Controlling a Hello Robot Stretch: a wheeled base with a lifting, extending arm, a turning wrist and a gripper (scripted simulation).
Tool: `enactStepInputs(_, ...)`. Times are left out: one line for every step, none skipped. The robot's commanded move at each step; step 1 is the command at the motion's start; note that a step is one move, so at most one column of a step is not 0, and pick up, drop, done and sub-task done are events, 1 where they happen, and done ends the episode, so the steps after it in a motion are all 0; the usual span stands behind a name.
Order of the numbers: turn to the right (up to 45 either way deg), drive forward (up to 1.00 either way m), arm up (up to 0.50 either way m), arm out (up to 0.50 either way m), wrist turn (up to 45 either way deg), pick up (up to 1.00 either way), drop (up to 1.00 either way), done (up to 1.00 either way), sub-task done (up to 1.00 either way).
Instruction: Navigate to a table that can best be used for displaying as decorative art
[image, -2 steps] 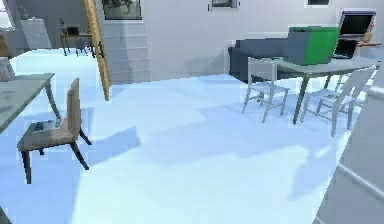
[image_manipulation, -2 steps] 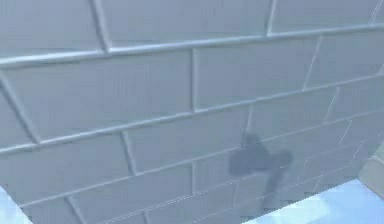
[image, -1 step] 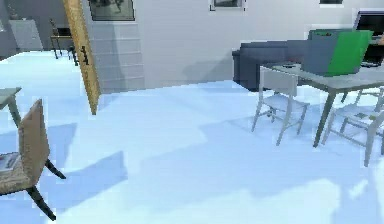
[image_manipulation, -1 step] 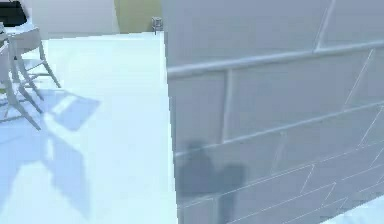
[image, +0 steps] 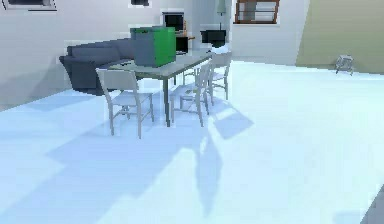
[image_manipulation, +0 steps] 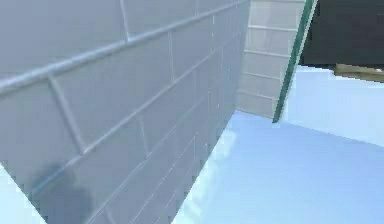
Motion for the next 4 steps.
enactStepInputs(0.0, 0.70, 0.00, 0.00, 0.0, 0.00, 0.00, 0.00, 0.00)
enactStepInputs(21.0, 0.00, 0.00, 0.00, 0.0, 0.00, 0.00, 0.00, 0.00)
enactStepInputs(0.0, 1.00, 0.00, 0.00, 0.0, 0.00, 0.00, 0.00, 0.00)
enactStepInputs(3.0, 0.00, 0.00, 0.00, 0.0, 0.00, 0.00, 0.00, 0.00)
